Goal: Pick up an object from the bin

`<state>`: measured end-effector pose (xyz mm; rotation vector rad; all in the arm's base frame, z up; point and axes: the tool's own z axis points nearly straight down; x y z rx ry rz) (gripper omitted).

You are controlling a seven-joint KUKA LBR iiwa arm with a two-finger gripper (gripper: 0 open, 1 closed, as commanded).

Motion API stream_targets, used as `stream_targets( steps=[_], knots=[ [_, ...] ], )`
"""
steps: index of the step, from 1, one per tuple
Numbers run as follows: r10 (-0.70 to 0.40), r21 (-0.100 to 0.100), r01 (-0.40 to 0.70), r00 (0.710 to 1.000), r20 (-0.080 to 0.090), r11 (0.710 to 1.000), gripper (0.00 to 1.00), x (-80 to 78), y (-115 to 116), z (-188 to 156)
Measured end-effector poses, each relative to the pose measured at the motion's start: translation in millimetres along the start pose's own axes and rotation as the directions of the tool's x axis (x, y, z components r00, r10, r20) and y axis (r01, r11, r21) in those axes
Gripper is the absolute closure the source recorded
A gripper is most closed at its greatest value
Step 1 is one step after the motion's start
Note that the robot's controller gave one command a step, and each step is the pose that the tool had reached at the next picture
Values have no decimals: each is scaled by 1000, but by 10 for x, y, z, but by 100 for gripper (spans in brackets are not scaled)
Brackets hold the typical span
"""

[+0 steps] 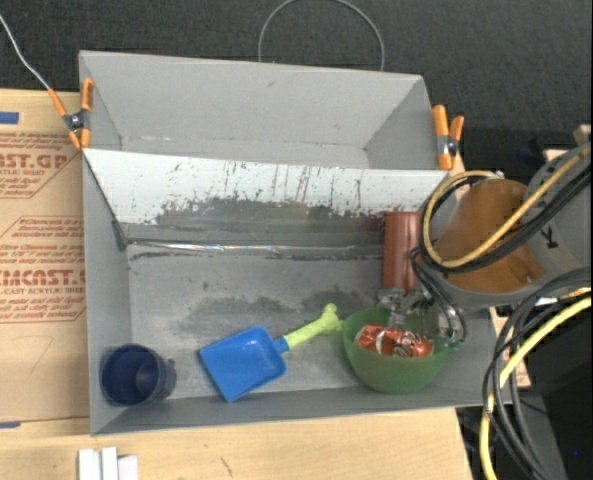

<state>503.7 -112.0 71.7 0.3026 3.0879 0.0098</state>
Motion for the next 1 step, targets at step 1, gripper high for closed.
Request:
stream_targets(
  steps=[1],
  knots=[
    [0, 0, 0, 1000, 0, 1000, 100, 0, 0, 0]
  ],
)
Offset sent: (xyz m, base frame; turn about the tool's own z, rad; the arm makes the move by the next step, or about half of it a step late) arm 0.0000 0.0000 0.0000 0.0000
